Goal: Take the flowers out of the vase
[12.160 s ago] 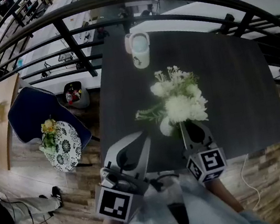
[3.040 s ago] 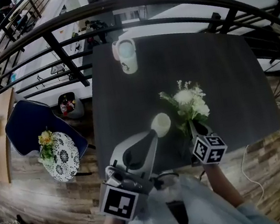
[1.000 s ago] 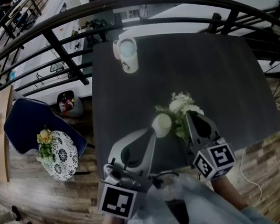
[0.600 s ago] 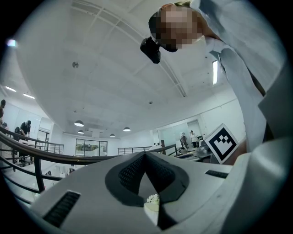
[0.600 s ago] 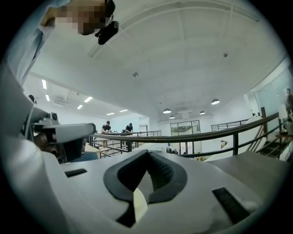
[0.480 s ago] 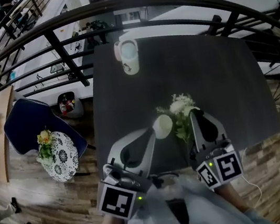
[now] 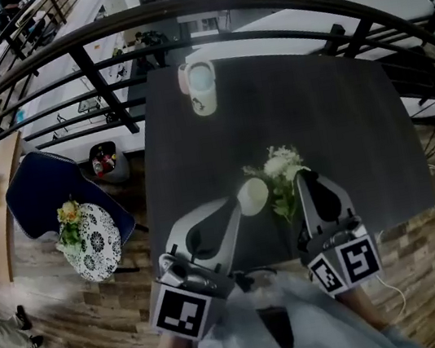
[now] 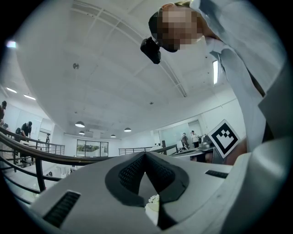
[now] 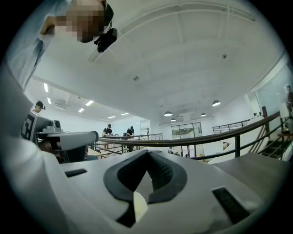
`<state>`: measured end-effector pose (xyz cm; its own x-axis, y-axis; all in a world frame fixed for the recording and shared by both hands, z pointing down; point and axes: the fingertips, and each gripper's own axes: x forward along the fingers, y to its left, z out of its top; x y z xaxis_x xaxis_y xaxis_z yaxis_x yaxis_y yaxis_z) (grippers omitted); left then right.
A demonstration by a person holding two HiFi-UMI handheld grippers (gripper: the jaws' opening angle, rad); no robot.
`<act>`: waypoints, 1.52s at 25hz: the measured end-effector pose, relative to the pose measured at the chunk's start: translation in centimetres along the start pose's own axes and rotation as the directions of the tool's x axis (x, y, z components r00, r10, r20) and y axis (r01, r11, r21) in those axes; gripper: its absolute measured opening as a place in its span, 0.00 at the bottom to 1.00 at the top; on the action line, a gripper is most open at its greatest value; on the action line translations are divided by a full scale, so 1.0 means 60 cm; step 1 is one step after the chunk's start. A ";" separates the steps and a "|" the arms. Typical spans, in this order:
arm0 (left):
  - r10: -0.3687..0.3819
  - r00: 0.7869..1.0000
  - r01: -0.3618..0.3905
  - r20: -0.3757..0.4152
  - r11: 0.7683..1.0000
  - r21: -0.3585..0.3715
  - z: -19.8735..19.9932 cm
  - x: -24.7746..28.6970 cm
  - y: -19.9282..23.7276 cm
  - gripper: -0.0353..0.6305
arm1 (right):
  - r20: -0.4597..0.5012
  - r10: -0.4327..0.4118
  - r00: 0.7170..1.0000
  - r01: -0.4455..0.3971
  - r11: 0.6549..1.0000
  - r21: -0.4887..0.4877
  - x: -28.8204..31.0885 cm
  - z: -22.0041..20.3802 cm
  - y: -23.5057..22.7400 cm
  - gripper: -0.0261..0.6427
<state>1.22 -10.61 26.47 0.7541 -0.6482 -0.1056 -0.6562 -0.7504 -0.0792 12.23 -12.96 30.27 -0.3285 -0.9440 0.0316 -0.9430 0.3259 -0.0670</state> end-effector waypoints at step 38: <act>-0.006 1.000 0.006 -0.005 1.000 0.001 0.001 -0.002 -0.001 0.05 | -0.011 -0.001 1.000 0.001 1.000 -0.010 -0.004 0.003 0.000 0.03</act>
<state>1.17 -10.51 26.41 0.7581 -0.6444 -0.0999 -0.6517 -0.7542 -0.0807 12.35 -12.74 30.08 -0.3283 -0.9436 0.0426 -0.9437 0.3258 -0.0568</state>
